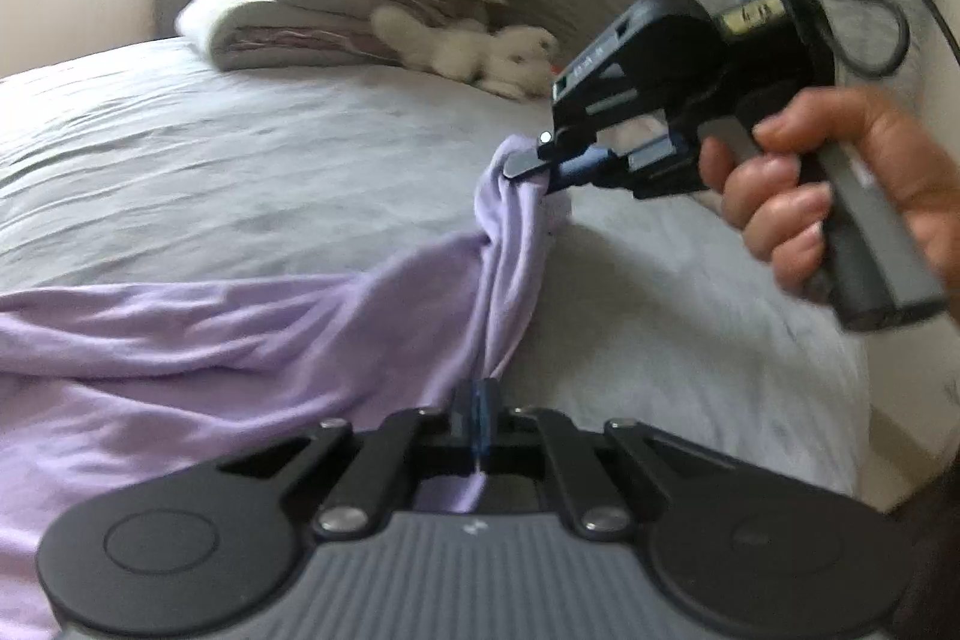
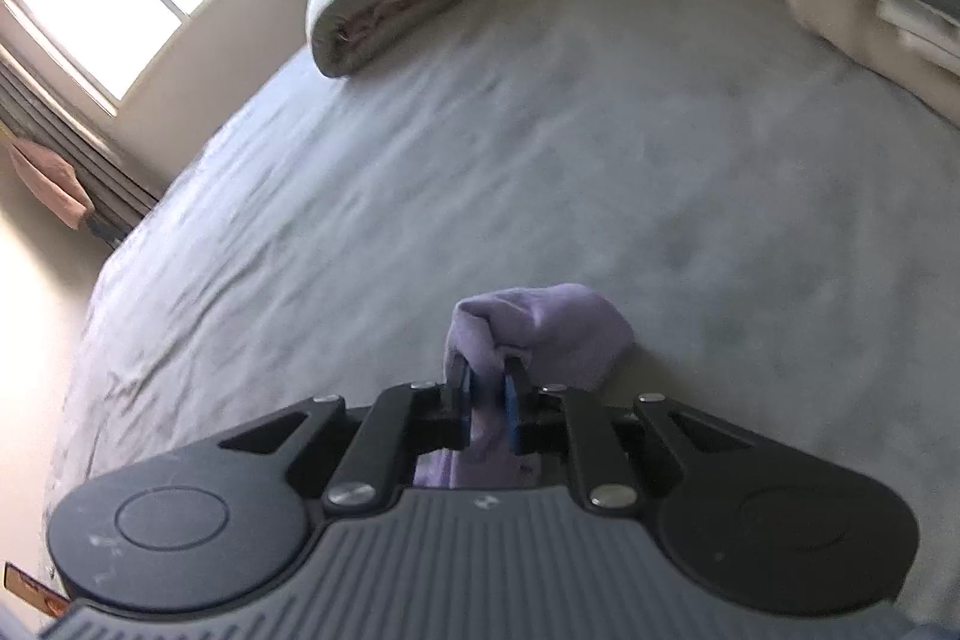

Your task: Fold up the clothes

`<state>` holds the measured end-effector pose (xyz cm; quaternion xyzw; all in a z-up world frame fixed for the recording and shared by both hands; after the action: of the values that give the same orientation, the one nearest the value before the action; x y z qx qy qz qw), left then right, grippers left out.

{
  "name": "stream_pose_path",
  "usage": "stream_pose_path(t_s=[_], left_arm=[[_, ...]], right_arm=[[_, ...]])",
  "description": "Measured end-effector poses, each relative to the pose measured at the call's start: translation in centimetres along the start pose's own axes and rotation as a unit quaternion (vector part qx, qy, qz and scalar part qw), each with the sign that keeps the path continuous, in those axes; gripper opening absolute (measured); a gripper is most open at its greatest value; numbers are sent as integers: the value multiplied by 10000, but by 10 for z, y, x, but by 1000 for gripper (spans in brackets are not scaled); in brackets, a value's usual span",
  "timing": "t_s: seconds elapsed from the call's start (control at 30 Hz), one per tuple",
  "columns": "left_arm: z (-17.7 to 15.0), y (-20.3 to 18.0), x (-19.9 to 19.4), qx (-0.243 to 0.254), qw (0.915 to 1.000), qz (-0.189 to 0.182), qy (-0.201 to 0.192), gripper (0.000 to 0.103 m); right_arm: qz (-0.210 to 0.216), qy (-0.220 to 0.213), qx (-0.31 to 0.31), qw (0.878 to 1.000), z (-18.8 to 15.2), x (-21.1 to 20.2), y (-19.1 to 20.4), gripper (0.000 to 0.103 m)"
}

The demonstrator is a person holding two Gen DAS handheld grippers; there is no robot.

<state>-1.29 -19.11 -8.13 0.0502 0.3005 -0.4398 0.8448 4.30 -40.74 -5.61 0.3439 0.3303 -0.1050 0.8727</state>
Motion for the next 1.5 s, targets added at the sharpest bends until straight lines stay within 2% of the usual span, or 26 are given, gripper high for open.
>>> stream_pose_path(t_s=[0.17,0.23,0.3,0.43,0.67,0.83,0.9,0.97,1.17,1.37,1.5], left_arm=[[4,30,-4,-561,9980,279,-19,0],[4,36,-4,-740,9968,301,-9,0],[5,37,-9,-824,9962,264,-73,0],[10,32,-19,-860,9958,202,-253,0],[19,30,-35,-1087,9923,-19,-597,0],[22,20,-45,-1107,9908,-286,-717,0],[23,15,-49,-1027,9909,-384,-777,0],[23,10,-53,-946,9910,-493,-805,0],[14,-1,-58,-751,9920,-708,-727,0],[7,-9,-60,-600,9929,-804,-646,0],[2,-11,-62,-540,9933,-823,-602,0]], right_arm=[[339,-95,-293,9990,4,10,24,17],[402,-90,-218,9989,6,10,24,20],[382,-122,-85,9992,10,9,21,29],[492,16,295,9983,10,-3,11,33],[1173,1080,707,9847,-33,-9,17,33],[1511,1448,956,9732,-49,6,31,33],[1609,1641,1234,9654,-59,12,31,33],[1625,1669,1379,9627,-62,19,33,33],[1592,1148,1584,9677,-45,25,34,33],[1738,754,2183,9573,-29,38,20,33],[1904,533,2565,9461,-19,42,13,33]])
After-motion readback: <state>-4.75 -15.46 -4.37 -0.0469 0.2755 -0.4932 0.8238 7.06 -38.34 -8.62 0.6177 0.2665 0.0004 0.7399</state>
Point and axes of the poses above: each gripper's, at about its wrist camera, not at the fingertips, and x roughly the way its jaws point, y to its left, z to its top, the point moved 7 cm from there along x, roughly the way its jaws point, and after that the axes turned 1 degree about x, right-handed, at the moved point
